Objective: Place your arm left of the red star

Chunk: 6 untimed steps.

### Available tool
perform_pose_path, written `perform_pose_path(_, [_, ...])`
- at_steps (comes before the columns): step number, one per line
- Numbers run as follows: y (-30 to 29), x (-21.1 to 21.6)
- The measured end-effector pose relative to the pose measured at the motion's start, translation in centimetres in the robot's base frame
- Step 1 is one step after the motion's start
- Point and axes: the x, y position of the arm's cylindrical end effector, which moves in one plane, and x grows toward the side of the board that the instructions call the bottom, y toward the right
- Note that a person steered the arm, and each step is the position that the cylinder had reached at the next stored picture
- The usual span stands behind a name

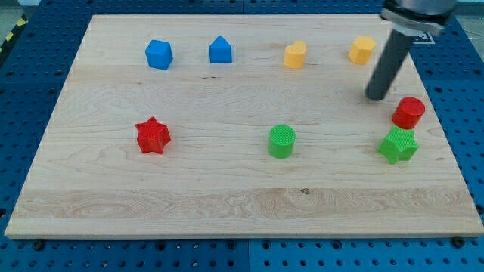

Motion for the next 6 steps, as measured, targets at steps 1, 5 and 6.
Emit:
perform_pose_path(1, [-7.7, 0.4])
perform_pose_path(5, [-41.6, 6.0])
perform_pose_path(6, [-40.5, 8.6])
